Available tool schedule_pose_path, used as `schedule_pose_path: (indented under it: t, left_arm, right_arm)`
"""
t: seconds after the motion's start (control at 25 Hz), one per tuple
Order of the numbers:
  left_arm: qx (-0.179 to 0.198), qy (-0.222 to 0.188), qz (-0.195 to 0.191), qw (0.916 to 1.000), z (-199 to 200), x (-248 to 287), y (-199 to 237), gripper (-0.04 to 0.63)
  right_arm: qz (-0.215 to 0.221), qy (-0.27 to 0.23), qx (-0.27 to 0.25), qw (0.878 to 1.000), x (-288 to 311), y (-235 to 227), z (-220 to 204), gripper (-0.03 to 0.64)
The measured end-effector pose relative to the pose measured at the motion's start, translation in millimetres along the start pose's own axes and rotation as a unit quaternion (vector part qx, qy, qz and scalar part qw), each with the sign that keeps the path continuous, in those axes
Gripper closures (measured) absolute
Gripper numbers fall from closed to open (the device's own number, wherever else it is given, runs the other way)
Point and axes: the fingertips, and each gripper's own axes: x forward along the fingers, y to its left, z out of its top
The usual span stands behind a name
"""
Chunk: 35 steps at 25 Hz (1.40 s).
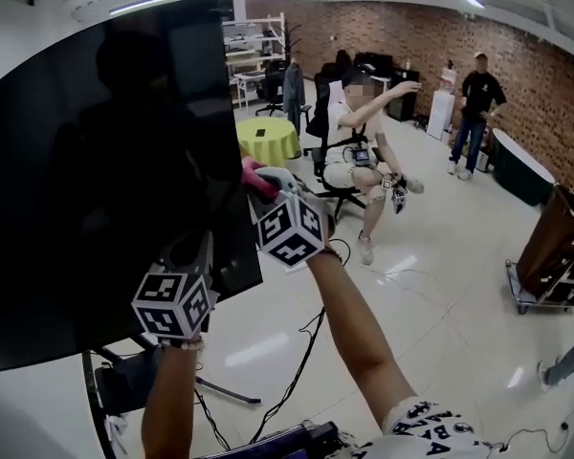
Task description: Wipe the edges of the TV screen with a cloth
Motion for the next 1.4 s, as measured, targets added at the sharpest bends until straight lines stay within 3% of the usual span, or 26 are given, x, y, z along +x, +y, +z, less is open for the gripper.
schedule_pose_path:
  t: [0.68, 0.96, 1.2, 1.4]
  left_arm:
    - [0.07, -0.037, -0.01, 0.9968, 122, 5, 12, 0.594]
    - [0.081, -0.067, -0.009, 0.9944, 166, 0, 11, 0.594]
    - [0.078, -0.063, -0.011, 0.9949, 178, 4, 10, 0.594]
    - [0.105, -0.063, 0.003, 0.9924, 184, -2, 14, 0.594]
  right_arm:
    - [-0.052, -0.049, -0.061, 0.996, -2, -97, 127, 0.558]
    - [-0.08, -0.049, -0.144, 0.985, -4, -134, 190, 0.558]
    - [-0.09, -0.056, -0.168, 0.98, -4, -166, 220, 0.557]
    - [-0.11, -0.066, -0.187, 0.974, -12, -192, 251, 0.557]
